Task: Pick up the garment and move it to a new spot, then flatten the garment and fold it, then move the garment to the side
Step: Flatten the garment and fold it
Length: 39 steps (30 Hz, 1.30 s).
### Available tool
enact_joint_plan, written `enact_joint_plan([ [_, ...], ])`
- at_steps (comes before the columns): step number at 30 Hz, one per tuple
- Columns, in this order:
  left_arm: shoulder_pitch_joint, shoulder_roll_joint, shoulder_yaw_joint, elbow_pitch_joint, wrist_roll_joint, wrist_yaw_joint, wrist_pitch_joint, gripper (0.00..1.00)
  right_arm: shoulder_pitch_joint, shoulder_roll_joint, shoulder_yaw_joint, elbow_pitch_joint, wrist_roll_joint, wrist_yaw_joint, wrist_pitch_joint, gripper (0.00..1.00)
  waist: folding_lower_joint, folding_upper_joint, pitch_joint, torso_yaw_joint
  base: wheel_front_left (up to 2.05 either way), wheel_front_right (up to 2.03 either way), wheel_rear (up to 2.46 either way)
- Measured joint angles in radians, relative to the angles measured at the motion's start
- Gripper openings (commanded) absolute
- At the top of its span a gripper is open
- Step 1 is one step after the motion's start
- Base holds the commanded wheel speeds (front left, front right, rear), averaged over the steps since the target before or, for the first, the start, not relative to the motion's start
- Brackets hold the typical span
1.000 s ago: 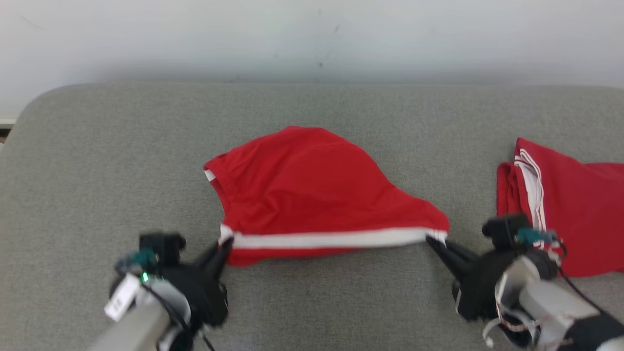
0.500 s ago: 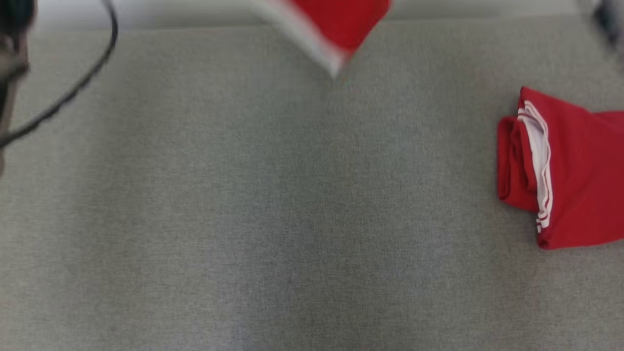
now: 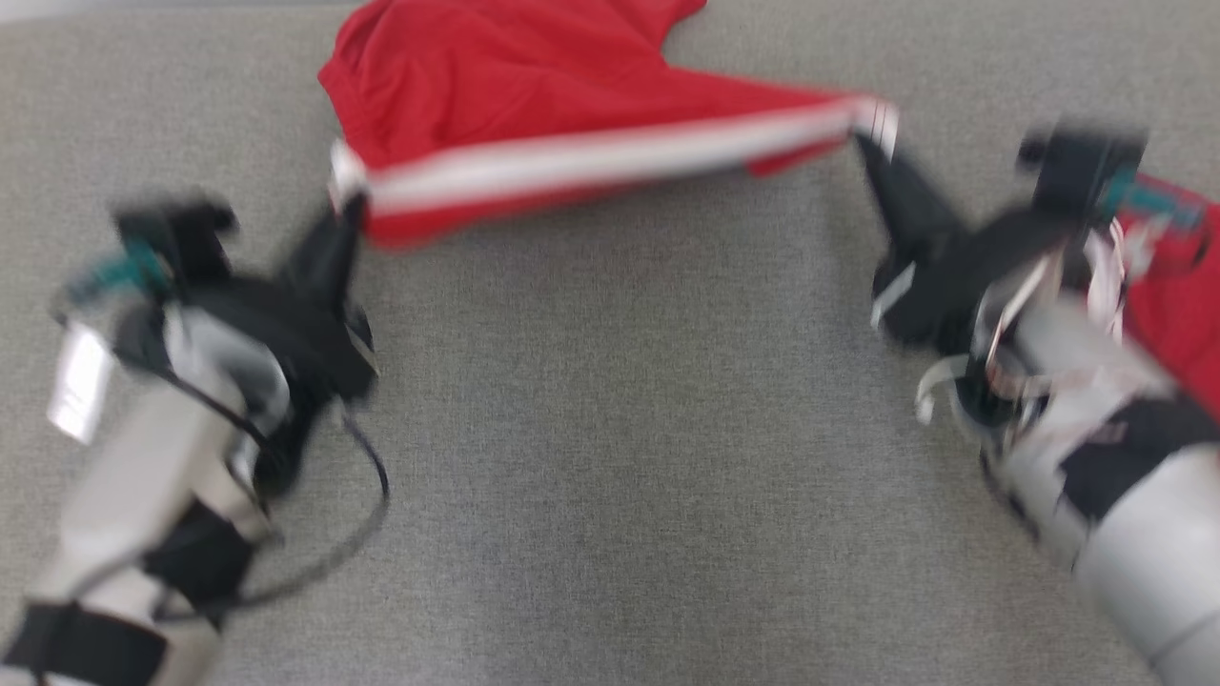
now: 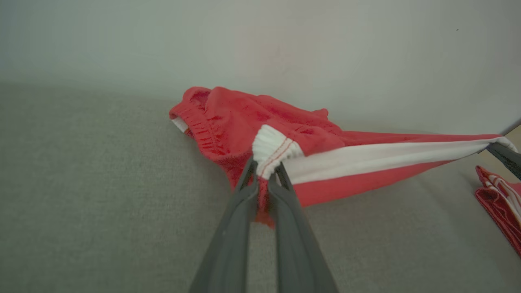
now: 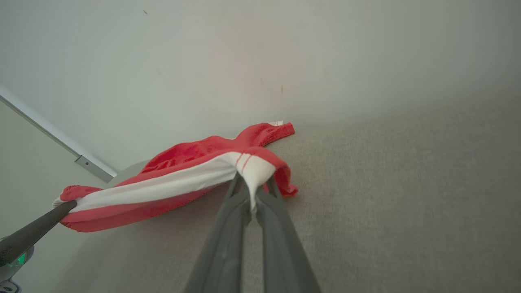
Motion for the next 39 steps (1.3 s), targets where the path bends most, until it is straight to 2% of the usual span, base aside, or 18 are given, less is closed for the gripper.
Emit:
enact_joint_plan([
  [4, 0.125, -0.032, -0.027, 0.051, -0.017, 0.0, -0.025, 0.0, 0.154, -0.004, 0.043, -0.01, 0.012, 0.0, -0.014, 0.0, 0.0, 0.0, -0.042, -0.005, 0.0, 0.0, 0.0],
  [10, 0.205, -0.072, -0.065, 0.07, -0.003, 0.002, -0.044, 0.0, 0.269, -0.082, 0.141, -0.107, 0.018, 0.0, -0.013, 0.0, -0.0001, -0.0001, -0.114, -0.008, 0.0, 0.0, 0.0],
  [19, 0.354, -0.078, -0.114, 0.096, 0.038, 0.036, -0.055, 0.0, 0.389, -0.166, 0.238, -0.151, 0.005, 0.0, -0.007, 0.0, -0.0003, -0.0002, -0.231, -0.008, 0.0, 0.0, 0.0],
  [31, 0.548, -0.091, -0.124, 0.063, 0.023, 0.077, -0.069, 0.0, 0.598, -0.213, 0.278, -0.185, 0.027, 0.002, -0.032, 0.0, -0.0003, -0.0003, -0.375, 0.0, 0.0, 0.0, 0.0],
  [39, 0.633, -0.081, -0.119, 0.013, 0.015, 0.098, -0.071, 0.0, 0.634, -0.235, 0.278, -0.21, 0.032, 0.006, -0.034, 0.0, -0.0001, -0.0004, -0.404, 0.019, 0.0, 0.0, 0.0],
])
